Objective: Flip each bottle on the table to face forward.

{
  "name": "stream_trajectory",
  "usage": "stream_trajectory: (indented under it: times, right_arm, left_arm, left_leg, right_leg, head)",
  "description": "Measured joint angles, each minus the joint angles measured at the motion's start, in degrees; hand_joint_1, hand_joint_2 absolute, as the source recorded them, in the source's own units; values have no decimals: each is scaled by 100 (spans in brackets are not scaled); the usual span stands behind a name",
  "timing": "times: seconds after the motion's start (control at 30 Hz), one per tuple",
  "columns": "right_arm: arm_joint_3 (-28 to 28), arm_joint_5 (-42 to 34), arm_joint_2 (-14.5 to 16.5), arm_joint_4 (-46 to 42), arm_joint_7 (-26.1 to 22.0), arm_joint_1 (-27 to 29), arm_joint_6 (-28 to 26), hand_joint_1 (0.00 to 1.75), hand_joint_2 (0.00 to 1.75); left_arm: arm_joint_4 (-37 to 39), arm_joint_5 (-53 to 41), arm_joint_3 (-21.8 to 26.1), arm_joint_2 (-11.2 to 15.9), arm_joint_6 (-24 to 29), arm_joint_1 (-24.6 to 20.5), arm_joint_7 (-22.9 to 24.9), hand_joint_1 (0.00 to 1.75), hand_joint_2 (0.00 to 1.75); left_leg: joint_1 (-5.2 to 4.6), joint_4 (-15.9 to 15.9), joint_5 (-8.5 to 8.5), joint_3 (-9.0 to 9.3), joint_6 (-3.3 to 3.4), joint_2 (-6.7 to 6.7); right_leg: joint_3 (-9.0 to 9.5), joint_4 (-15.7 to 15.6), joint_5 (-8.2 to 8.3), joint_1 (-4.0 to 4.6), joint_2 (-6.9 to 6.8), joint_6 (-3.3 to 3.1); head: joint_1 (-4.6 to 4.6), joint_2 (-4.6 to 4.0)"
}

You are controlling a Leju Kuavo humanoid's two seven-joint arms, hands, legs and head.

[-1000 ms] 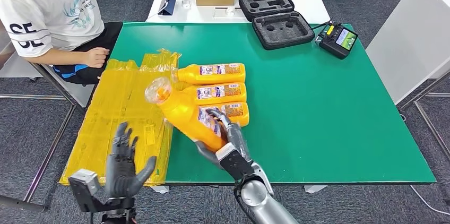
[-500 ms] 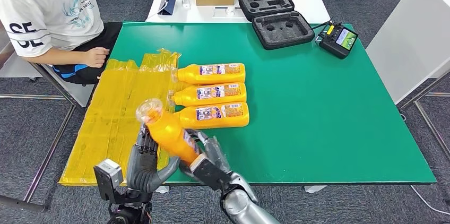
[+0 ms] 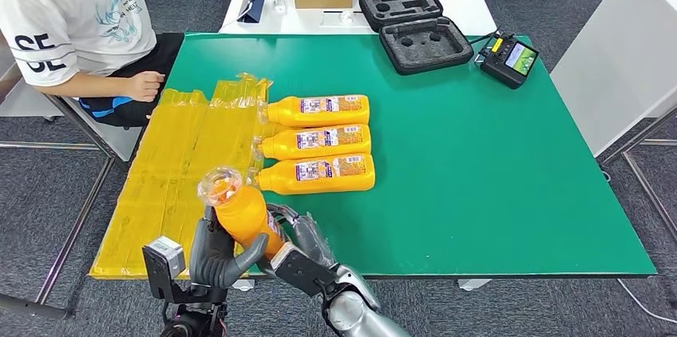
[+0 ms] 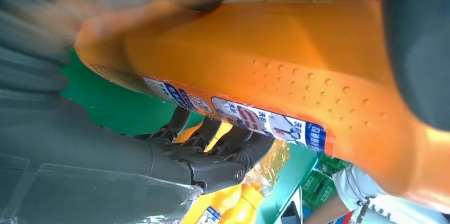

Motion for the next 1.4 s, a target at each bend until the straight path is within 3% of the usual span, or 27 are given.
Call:
stream_trajectory:
  times: [0.17,0.3,0.57,0.7,0.9,0.93,1.07,1.13,1.27,1.4]
  right_arm:
    - [119,42,0,-5,48,-4,-11,175,175]
    - [193,104,-1,-3,69,-18,-7,175,175]
    - [265,136,-1,3,72,-51,3,175,175]
    - [287,140,-2,3,72,-61,3,175,175]
    - [337,235,-2,21,98,-88,-17,175,175]
    - [348,249,-2,30,103,-95,-22,167,175]
    - [384,404,-5,54,174,-124,-78,7,175]
    - [418,545,-10,59,229,-142,-135,0,175]
    - [470,692,-20,58,313,-169,-249,0,0]
    - [472,757,-69,-23,415,-178,-306,0,0]
  left_arm:
    - [46,203,63,2,96,25,24,0,175]
    - [78,303,89,2,86,55,17,157,175]
    - [84,369,154,4,84,86,-10,161,175]
    - [84,375,177,4,84,86,-16,175,175]
    - [80,481,207,4,89,121,-67,175,175]
    - [75,497,213,4,94,132,-81,175,175]
    - [55,540,238,4,134,162,-117,175,175]
    - [35,559,259,4,145,163,-123,175,175]
    - [-8,574,296,4,177,170,-139,175,175]
    - [-60,578,339,4,234,181,-154,175,175]
  left_leg:
    - [1,0,0,0,0,0]
    - [1,0,0,0,0,0]
    - [1,0,0,0,0,0]
    - [1,0,0,0,0,0]
    - [1,0,0,0,0,0]
    - [1,0,0,0,0,0]
    - [1,0,0,0,0,0]
    - [1,0,0,0,0,0]
    - [1,0,0,0,0,0]
    - [1,0,0,1,0,0]
  right_leg:
    - [-1,0,0,0,0,0]
    - [-1,0,0,0,0,0]
    - [0,0,0,0,0,0]
    - [-1,0,0,0,0,0]
    - [-1,0,0,0,0,0]
    - [-1,0,0,0,0,0]
    - [-1,0,0,0,0,0]
    - [0,0,0,0,0,0]
    - [-1,0,0,0,0,0]
    - [-1,0,0,0,0,0]
  head:
    - [-1,0]
    - [0,0]
    - [0,0]
    - [-1,0]
    - [-1,0]
    - [-1,0]
    - [-1,0]
    - [-1,0]
    - [-1,0]
    - [-1,0]
